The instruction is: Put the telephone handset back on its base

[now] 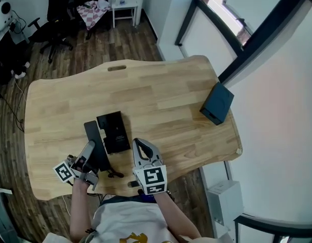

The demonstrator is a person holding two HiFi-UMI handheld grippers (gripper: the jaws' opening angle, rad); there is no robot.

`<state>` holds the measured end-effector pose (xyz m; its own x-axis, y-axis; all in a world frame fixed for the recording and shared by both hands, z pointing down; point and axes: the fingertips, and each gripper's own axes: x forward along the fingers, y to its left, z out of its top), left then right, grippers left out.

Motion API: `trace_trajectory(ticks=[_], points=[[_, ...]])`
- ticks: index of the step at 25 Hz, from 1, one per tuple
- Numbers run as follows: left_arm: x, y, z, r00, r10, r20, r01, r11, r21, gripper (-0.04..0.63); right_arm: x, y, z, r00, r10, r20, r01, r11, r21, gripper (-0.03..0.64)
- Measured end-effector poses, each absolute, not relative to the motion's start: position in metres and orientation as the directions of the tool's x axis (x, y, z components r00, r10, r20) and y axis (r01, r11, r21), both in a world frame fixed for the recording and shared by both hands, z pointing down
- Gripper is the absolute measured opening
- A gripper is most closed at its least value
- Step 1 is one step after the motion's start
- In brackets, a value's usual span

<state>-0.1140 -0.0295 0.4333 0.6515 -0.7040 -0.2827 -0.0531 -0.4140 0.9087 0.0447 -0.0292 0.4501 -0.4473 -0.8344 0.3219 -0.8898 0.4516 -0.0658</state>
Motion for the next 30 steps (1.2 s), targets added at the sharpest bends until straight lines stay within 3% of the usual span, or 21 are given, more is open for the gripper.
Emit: trace_trajectory(ticks=[30], points=[[-0.117, -0.057, 0.502, 0.641, -0.731, -0.232, -0.09, -0.372, 0.924, 0.075, 0.045, -0.046, 0.525, -0.495, -0.74, 0.455, -0.864, 0.472, -0.174, 0.006]])
